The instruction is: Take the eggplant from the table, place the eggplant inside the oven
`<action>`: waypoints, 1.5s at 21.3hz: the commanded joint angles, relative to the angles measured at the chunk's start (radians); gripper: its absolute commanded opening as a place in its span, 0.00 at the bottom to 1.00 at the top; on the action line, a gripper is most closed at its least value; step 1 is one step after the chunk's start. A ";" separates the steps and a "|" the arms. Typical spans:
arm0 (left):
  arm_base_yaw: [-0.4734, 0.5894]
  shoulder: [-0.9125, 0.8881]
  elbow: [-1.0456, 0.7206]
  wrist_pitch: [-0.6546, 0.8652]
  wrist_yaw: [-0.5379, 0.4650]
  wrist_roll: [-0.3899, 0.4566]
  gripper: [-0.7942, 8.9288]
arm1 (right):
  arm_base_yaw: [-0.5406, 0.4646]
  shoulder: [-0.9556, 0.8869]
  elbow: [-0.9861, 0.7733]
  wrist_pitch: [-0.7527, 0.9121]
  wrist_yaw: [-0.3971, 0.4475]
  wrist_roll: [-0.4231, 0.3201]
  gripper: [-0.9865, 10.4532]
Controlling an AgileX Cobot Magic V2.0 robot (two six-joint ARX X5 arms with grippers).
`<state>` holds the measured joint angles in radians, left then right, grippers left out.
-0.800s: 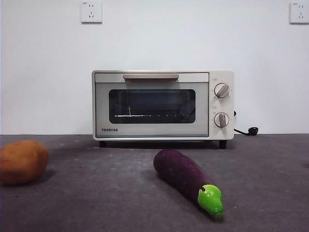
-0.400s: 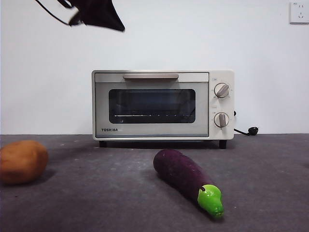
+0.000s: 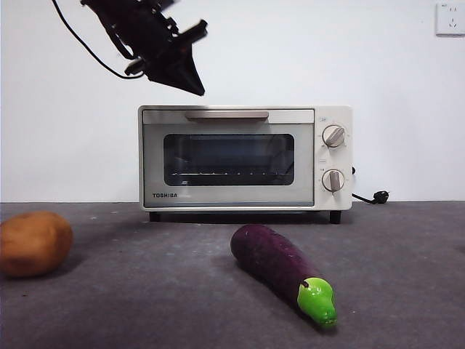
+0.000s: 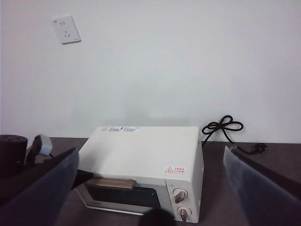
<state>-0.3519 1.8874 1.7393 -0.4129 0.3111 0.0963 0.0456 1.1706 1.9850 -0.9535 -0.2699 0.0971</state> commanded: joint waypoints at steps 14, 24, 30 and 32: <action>-0.016 0.077 0.003 0.045 -0.026 0.046 0.08 | 0.001 -0.001 0.002 -0.021 -0.004 -0.004 0.70; -0.016 0.084 0.003 -0.004 -0.023 0.064 0.08 | 0.001 -0.001 0.002 -0.024 -0.004 -0.004 0.69; -0.023 0.084 0.003 -0.072 -0.010 0.092 0.08 | 0.001 -0.001 0.002 -0.024 -0.004 -0.004 0.69; -0.028 0.084 0.003 -0.085 0.012 0.092 0.08 | 0.001 0.000 0.002 -0.024 -0.004 -0.004 0.69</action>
<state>-0.3702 1.9442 1.7622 -0.4500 0.3187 0.1726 0.0456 1.1706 1.9850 -0.9798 -0.2703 0.0967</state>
